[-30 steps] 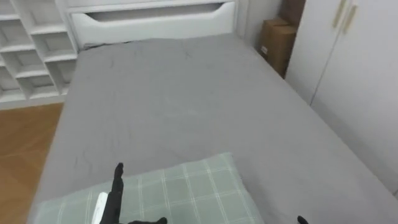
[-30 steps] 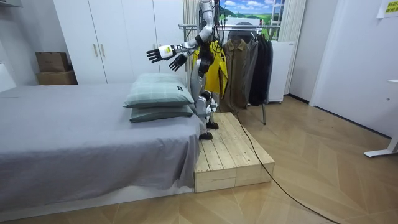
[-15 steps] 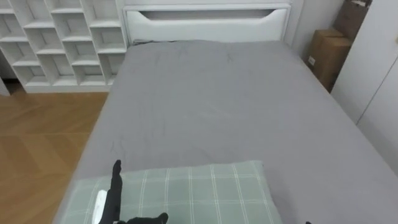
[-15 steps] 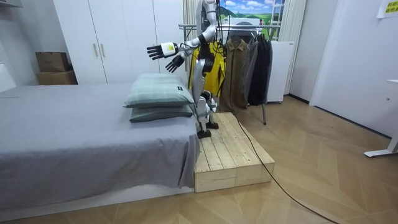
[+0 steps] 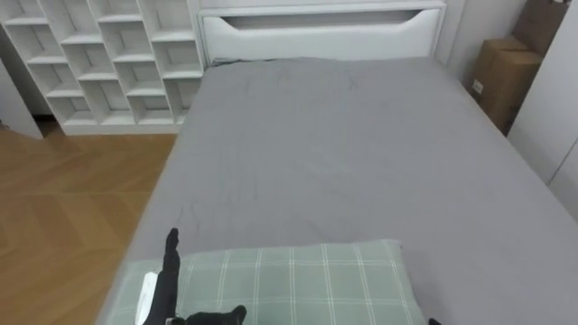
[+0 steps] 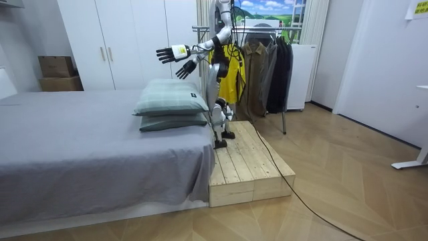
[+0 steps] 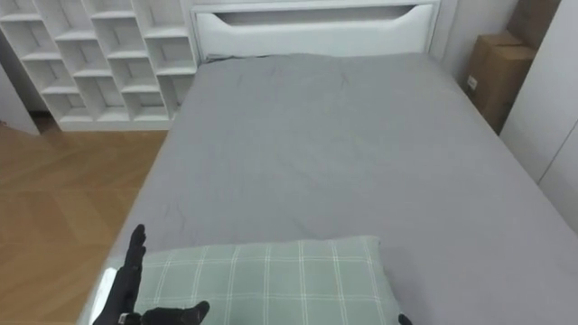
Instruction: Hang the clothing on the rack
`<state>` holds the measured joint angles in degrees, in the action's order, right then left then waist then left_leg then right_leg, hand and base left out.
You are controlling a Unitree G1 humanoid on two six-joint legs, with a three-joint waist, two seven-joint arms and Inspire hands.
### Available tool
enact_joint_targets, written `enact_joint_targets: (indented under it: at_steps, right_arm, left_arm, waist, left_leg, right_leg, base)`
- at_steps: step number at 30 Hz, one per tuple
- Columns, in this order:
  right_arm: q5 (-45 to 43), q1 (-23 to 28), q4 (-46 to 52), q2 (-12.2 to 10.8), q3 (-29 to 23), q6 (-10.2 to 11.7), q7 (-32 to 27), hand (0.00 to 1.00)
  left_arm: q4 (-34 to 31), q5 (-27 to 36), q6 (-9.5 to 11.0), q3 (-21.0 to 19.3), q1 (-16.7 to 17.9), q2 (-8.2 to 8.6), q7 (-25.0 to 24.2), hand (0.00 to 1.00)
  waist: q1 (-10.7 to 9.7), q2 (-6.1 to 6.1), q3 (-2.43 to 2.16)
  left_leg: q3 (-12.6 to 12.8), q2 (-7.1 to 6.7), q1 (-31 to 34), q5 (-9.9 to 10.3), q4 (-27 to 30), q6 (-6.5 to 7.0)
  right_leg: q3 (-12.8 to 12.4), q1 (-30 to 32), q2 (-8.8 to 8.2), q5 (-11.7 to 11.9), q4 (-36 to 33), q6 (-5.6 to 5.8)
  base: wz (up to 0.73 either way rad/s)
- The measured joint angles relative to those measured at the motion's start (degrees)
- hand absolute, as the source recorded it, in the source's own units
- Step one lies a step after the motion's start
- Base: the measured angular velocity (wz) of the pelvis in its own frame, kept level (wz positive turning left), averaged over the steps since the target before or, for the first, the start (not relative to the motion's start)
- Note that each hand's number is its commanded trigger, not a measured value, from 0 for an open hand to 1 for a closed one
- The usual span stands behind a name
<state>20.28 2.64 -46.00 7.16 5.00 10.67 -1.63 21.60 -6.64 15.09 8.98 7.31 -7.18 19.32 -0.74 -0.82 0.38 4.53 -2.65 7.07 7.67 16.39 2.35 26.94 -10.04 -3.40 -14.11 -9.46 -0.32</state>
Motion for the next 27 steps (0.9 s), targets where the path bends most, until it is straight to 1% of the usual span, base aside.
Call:
enact_joint_targets:
  at_steps: [3,6,8,11,14,17,18,20,22,24,25,27]
  right_arm:
    - [0.14,0.06,-0.05,0.0,0.0,0.0,0.58,0.0]
    - [0.15,0.06,-0.07,0.02,-0.01,0.0,0.66,0.0]
    - [0.14,0.06,-0.07,0.02,-0.02,0.0,0.98,0.0]
    - [0.14,0.15,-0.03,0.01,0.03,0.0,1.03,0.0]
    - [-0.13,0.38,-0.1,-0.02,0.15,0.0,1.08,0.0]
    - [-0.03,0.81,-1.02,-0.19,0.27,0.12,1.15,0.0]
    - [-0.05,0.8,-2.1,-0.29,0.29,0.53,1.19,0.0]
    - [-0.06,0.87,-3.57,-0.29,0.11,0.87,1.19,0.0]
    - [-0.21,0.81,-5.81,-0.22,0.11,1.48,1.42,0.0]
    - [-0.55,0.84,-8.94,-0.13,-0.03,2.43,2.45,0.0]
    - [-0.44,0.79,-9.79,-0.03,-0.31,2.52,2.89,0.0]
    - [-0.44,1.05,-10.55,-0.02,-1.08,2.53,3.37,0.0]
  left_arm:
    - [1.72,0.22,-0.04,-0.02,0.2,-0.04,-0.18,0.0]
    - [2.01,0.22,-0.03,0.0,0.36,-0.04,-0.28,0.0]
    - [2.35,0.3,-0.03,-0.01,0.37,-0.07,-0.39,0.0]
    - [2.91,0.29,-0.03,0.0,0.37,-0.08,-1.25,0.0]
    - [5.18,0.79,0.0,0.0,0.46,-0.11,-2.44,0.0]
    - [9.79,0.96,0.0,-0.05,0.57,-0.1,-3.1,0.0]
    - [11.54,0.96,-0.01,-0.21,0.86,-0.1,-3.26,0.0]
    - [12.93,0.96,-0.01,-0.75,1.65,-0.09,-3.26,0.0]
    - [15.69,0.92,0.41,-1.32,1.6,-0.17,-3.19,0.0]
    - [21.56,0.85,0.47,-2.12,1.77,-0.15,-3.26,0.0]
    - [23.52,0.87,0.39,-2.39,2.31,-0.19,-3.25,0.0]
    - [24.77,0.95,0.35,-2.61,3.65,-0.19,-3.23,0.0]
  waist:
    - [0.08,0.02,0.05]
    - [-0.02,-0.02,0.07]
    - [-0.18,-0.04,0.08]
    - [-0.26,-0.06,0.09]
    - [-0.09,-0.04,0.08]
    - [-0.09,-0.14,0.03]
    - [-0.1,-0.2,-0.01]
    - [-0.11,-0.32,-0.08]
    - [-0.11,-0.48,-0.08]
    - [-0.03,-0.24,-0.31]
    - [-0.06,-0.27,-0.34]
    - [-0.26,-0.28,-0.31]
  left_leg:
    - [0.03,-0.21,-0.6,-0.05,-0.56,0.22]
    - [0.03,-0.37,-0.69,-0.14,-0.79,0.47]
    - [-0.04,-0.56,-0.71,-0.14,-0.81,0.65]
    - [-0.1,-0.81,-0.74,-0.23,-0.9,0.97]
    - [-0.05,-0.9,-0.77,-0.11,-0.88,1.2]
    - [-0.05,-1.01,-1.11,-0.07,-0.86,1.42]
    - [-0.17,-1.04,-1.22,-0.06,-0.87,1.51]
    - [-0.31,-1.09,-1.25,0.02,-0.75,1.67]
    - [-0.35,-1.12,-1.55,0.14,-0.63,1.84]
    - [-0.42,-1.18,-1.92,0.43,-0.62,2.06]
    - [-0.43,-1.2,-1.93,0.49,-0.58,2.12]
    - [-0.85,-1.26,-1.86,0.56,-0.29,2.22]
  right_leg:
    - [-0.1,-0.11,-0.28,0.13,-0.31,0.23]
    - [-0.22,-0.1,-0.43,0.36,-0.32,0.62]
    - [-0.27,-0.05,-0.56,0.37,-0.31,0.64]
    - [-0.4,0.02,-0.76,0.5,-0.32,0.85]
    - [-0.85,0.09,-0.83,0.67,-0.33,1.14]
    - [-0.81,-0.18,-0.93,0.91,-0.32,1.49]
    - [-0.84,-0.27,-0.95,0.98,-0.32,1.57]
    - [-0.87,-0.33,-1.02,1.02,-0.31,1.65]
    - [-0.97,-0.81,-1.07,1.06,-0.25,1.72]
    - [-2.24,-1.08,-1.12,1.15,-0.22,1.88]
    - [-3.04,-1.01,-1.12,1.18,-0.2,1.93]
    - [-3.28,-0.94,-1.13,1.26,-0.19,2.07]
  base:
    - [0.0]
    - [0.0]
    - [0.0]
    - [0.0]
    - [-0.03]
    - [0.0]
    - [0.0]
    - [0.0]
    - [0.0]
    - [0.0]
    - [0.0]
    - [0.1]
